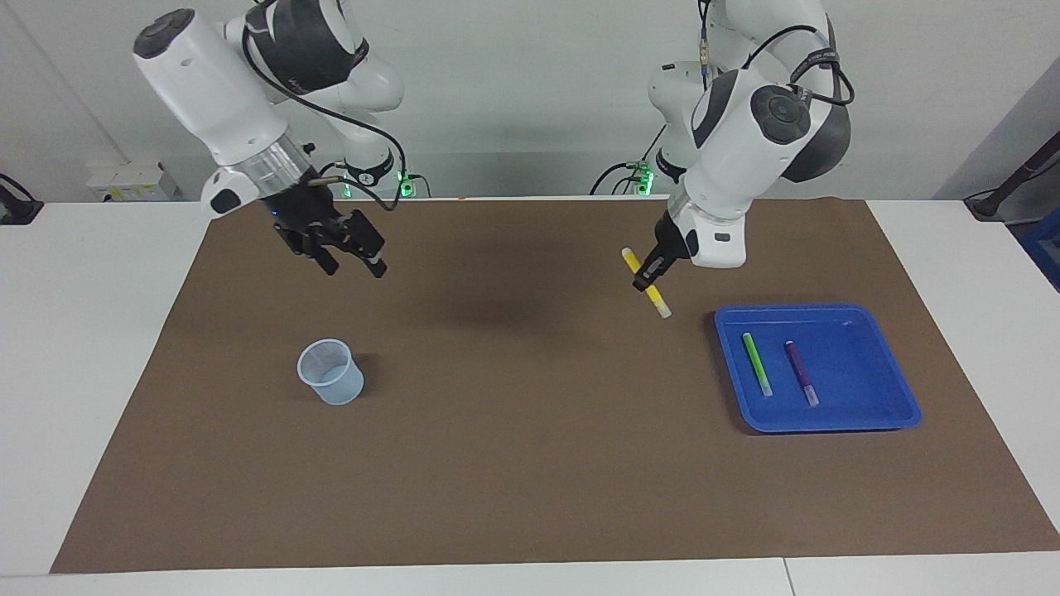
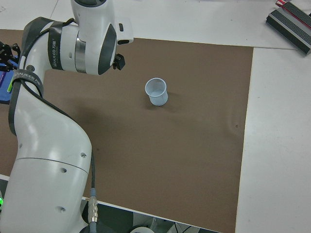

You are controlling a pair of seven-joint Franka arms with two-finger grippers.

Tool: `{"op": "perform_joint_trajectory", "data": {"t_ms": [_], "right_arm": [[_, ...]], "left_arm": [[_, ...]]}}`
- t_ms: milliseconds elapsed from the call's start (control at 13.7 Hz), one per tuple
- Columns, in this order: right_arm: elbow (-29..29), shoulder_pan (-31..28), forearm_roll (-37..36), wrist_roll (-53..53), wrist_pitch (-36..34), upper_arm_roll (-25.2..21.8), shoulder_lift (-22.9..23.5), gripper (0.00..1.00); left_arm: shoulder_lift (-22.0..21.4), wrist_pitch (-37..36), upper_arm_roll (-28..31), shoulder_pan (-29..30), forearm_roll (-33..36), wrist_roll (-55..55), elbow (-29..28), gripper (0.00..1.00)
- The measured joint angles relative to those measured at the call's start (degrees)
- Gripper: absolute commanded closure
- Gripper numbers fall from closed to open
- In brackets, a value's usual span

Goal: Right arm passes pens to left for tray arrangement
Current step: 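Carry the yellow pen to the tray while the right gripper withdraws, then lower the yellow pen into the tray and open the left gripper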

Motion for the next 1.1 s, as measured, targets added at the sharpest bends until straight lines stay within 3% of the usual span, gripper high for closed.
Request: {"op": "perform_joint_trajectory", "data": {"t_ms": [220, 586, 879, 1098], "right_arm": [[0.0, -4.7, -5.4, -4.0, -3.7, -0.1, -1.9, 0.00], [0.0, -3.8, -11.9, -7.1, -4.4, 1.3, -2.7, 0.00], [0.0, -3.7, -12.0, -12.9, -5.2, 1.2, -2.9, 0.00], [0.0, -3.7, -12.0, -13.0, -8.2, 1.2, -3.5, 0.00]], "left_arm": [[-0.2, -2.6, 0.1, 4.3, 1.8, 11.6, -0.2, 1.00], [-0.5, -3.2, 0.2, 11.8, 6.1, 29.4, -1.4, 1.00], [-1.7, 2.6, 0.3, 20.2, 7.1, 48.7, -6.1, 1.00], [-1.9, 8.0, 0.3, 22.9, 10.4, 56.0, -8.6, 1.00]]}}
